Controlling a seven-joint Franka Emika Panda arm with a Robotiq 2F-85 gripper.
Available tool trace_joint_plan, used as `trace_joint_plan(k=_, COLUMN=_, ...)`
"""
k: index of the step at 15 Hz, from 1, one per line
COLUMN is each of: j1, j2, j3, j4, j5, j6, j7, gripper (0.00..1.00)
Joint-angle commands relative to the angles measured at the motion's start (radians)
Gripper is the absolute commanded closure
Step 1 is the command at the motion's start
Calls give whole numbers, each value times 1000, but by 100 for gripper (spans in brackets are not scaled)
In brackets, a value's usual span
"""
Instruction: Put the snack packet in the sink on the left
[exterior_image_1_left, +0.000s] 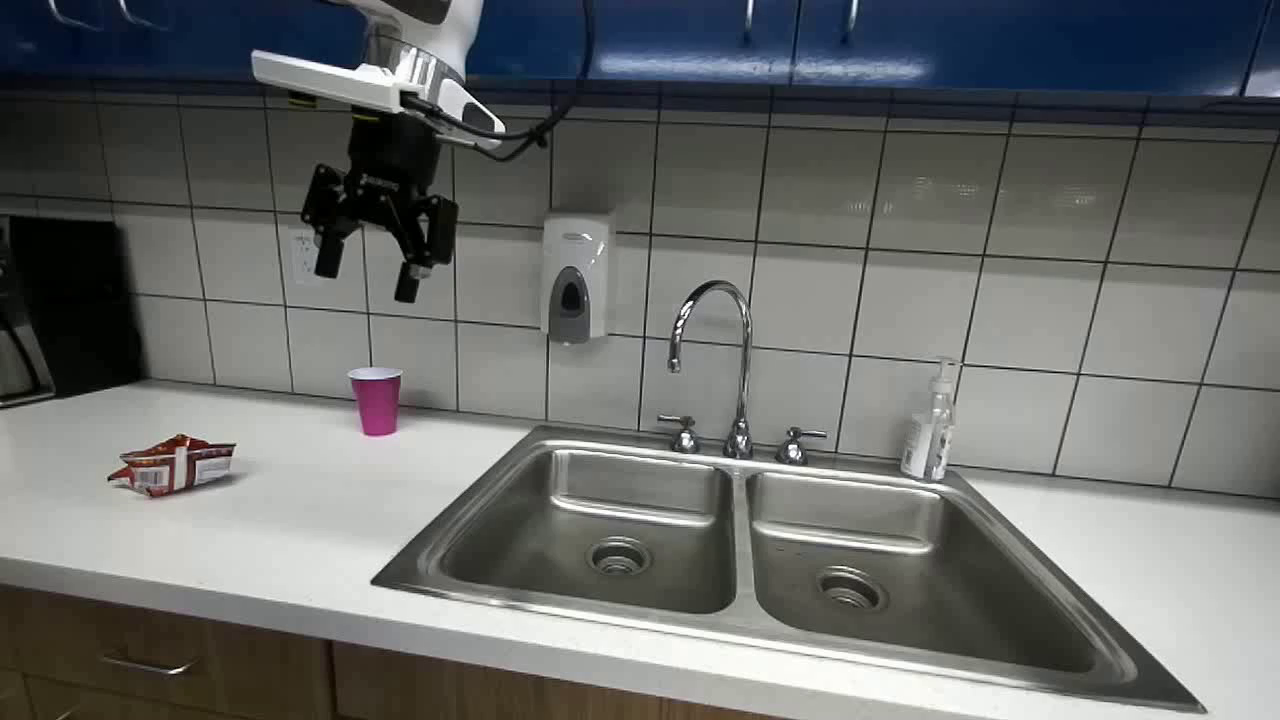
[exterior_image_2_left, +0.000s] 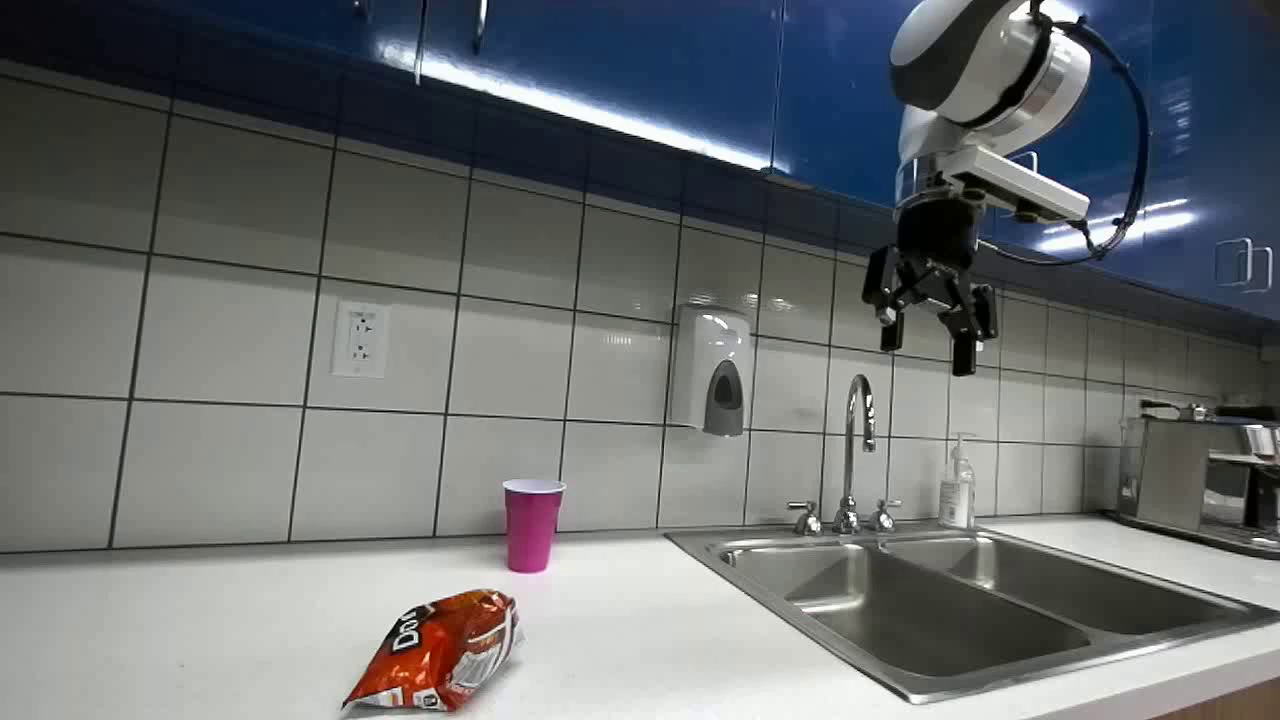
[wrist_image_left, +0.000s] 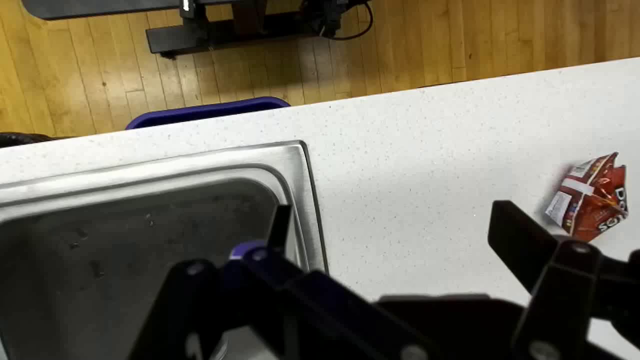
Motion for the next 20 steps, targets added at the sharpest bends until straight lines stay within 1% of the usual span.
trace_joint_plan(k=1, j1=-26, j2=3, j3=22, j4=2, j5=7, j6=-3, j7=-7, gripper=0)
trace_joint_plan(k=15, j1=-26, j2=3, j3=22, j4=2, j5=7, j6=-3, j7=-7, gripper=0)
trace_joint_plan(k=20, j1=12, j2=5, j3=35, j4=-5, j5=18, j6=2, j7=-147, gripper=0)
